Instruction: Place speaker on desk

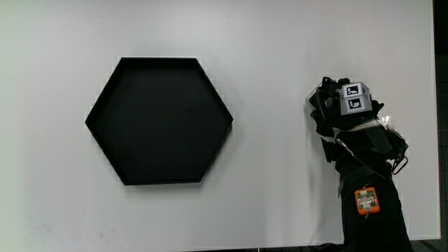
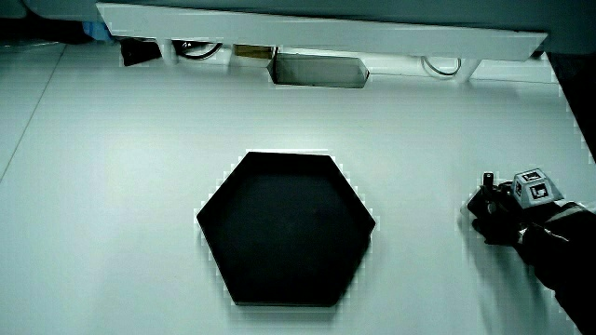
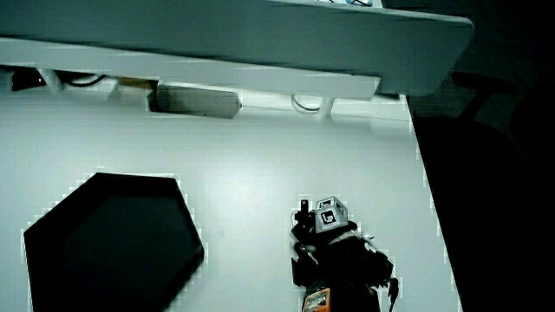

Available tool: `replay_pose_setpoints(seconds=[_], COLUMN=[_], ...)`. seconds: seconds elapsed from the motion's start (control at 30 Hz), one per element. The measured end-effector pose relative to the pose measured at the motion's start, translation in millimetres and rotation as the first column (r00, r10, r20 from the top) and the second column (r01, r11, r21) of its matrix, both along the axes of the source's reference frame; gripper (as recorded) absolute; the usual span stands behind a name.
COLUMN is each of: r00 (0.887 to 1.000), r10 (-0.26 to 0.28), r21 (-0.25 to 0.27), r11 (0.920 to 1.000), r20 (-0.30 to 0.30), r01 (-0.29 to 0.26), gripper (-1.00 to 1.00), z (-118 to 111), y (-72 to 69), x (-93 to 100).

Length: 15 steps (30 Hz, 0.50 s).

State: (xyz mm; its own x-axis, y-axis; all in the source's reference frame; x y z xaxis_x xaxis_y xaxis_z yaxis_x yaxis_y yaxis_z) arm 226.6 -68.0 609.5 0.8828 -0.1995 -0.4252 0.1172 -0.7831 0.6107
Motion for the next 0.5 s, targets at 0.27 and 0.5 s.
replay_pose_setpoints(seconds=[0.27,0.5], r00=[0.999,0.981], r10=[0.037,0.173], r21=[-0.027,-0.103], r11=[0.9989,0.9811], r20=[-0.008,0.085], r01=[-0.037,-0.164], gripper=[0.00,-0.27], z=[2,16], y=[3.6,11.6], x=[9.6,31.6])
